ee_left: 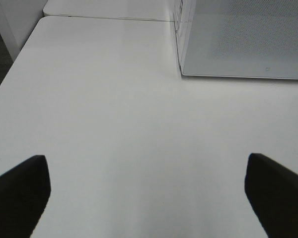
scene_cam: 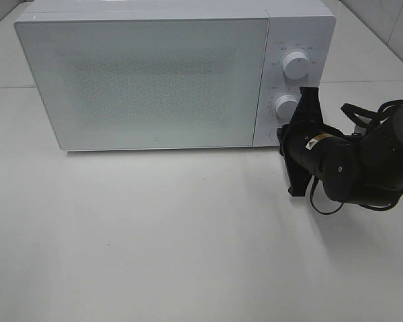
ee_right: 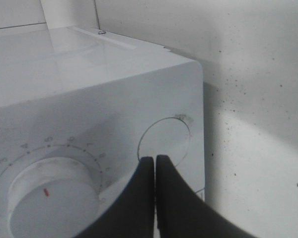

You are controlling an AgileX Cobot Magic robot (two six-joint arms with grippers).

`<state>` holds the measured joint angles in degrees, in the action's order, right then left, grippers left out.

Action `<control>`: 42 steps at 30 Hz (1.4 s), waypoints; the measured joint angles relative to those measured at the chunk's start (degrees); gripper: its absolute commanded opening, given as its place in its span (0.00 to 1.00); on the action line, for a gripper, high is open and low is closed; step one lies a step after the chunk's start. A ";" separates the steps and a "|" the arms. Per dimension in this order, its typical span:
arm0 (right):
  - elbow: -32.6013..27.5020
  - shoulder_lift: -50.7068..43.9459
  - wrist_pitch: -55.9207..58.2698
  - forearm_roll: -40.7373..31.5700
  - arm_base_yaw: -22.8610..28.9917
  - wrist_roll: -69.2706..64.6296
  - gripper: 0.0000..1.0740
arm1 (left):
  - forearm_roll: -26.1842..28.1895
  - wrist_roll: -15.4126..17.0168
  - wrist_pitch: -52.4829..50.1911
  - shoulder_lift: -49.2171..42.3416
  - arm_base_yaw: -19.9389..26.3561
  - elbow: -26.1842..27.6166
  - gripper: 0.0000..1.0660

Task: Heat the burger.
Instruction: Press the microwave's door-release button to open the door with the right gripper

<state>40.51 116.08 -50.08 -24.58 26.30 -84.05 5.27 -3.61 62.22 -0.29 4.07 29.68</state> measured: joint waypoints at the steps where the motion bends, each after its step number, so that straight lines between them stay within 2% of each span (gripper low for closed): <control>1: 0.40 0.34 0.00 0.00 0.00 0.17 0.00 | 0.00 0.00 0.00 0.00 0.00 0.00 0.96; 8: 3.15 3.44 -0.11 -0.63 0.00 0.57 0.00 | 0.00 0.00 0.00 0.00 0.00 0.00 0.96; 16: 3.90 3.78 -0.52 -3.50 -0.34 3.72 0.00 | 0.00 0.00 0.00 0.00 0.00 0.00 0.96; 42: 5.61 7.28 -6.70 -4.76 0.34 7.73 0.00 | 0.00 0.00 0.00 0.00 0.00 0.00 0.96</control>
<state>46.12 123.36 -56.78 -29.34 26.64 -76.32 5.27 -3.61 62.22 -0.29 4.07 29.68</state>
